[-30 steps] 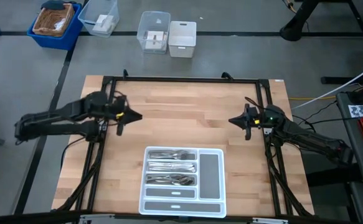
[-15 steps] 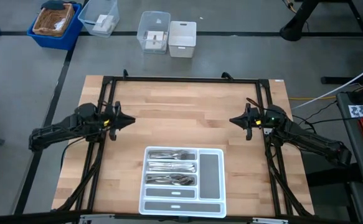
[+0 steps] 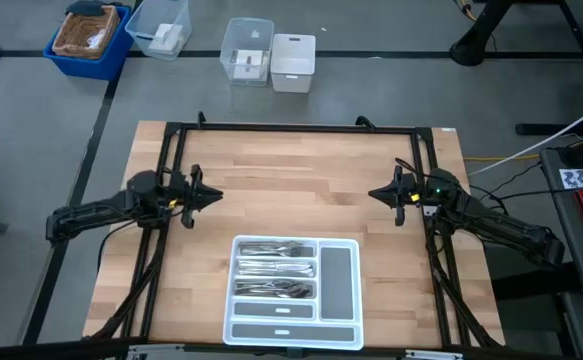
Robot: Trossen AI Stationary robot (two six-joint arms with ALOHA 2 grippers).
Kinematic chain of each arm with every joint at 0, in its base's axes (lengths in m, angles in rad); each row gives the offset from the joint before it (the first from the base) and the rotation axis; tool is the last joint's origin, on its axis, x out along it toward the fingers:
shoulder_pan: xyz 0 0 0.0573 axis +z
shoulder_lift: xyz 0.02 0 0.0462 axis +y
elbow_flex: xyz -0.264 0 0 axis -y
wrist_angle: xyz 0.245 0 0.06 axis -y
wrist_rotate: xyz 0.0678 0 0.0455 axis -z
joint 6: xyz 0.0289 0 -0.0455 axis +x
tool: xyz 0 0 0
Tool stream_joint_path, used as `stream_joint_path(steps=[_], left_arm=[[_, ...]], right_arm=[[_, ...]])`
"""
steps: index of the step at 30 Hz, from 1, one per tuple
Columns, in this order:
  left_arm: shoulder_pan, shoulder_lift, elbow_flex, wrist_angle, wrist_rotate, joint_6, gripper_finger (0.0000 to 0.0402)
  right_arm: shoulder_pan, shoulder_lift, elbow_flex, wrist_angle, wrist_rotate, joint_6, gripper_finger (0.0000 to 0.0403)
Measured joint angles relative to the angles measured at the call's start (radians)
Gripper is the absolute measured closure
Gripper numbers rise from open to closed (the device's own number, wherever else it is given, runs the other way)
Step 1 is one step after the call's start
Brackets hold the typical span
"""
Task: Sort silverware
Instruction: Return to Home Position
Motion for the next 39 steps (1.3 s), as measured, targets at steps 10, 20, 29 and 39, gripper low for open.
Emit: stream_joint_path(steps=[10,20,29,39], left_arm=[[0.000,0.003,-0.011,0.008,-0.012,0.069,0.0361],[0.000,0.004,-0.011,0.006,-0.046,-0.017,0.0361],[0.000,0.004,-0.011,0.003,-0.046,-0.021,0.0361],[0.000,0.004,-0.011,-0.001,-0.046,-0.026,0.0361]], right_arm=[[0.000,0.000,-0.001,-0.006,0.051,-0.074,0.0397],[0.000,0.000,-0.002,-0.029,0.270,-0.163,0.0397],[0.000,0.000,-0.006,-0.009,0.357,-0.148,0.0397],[0.000,0.000,-0.006,-0.005,0.357,-0.146,0.0397]])
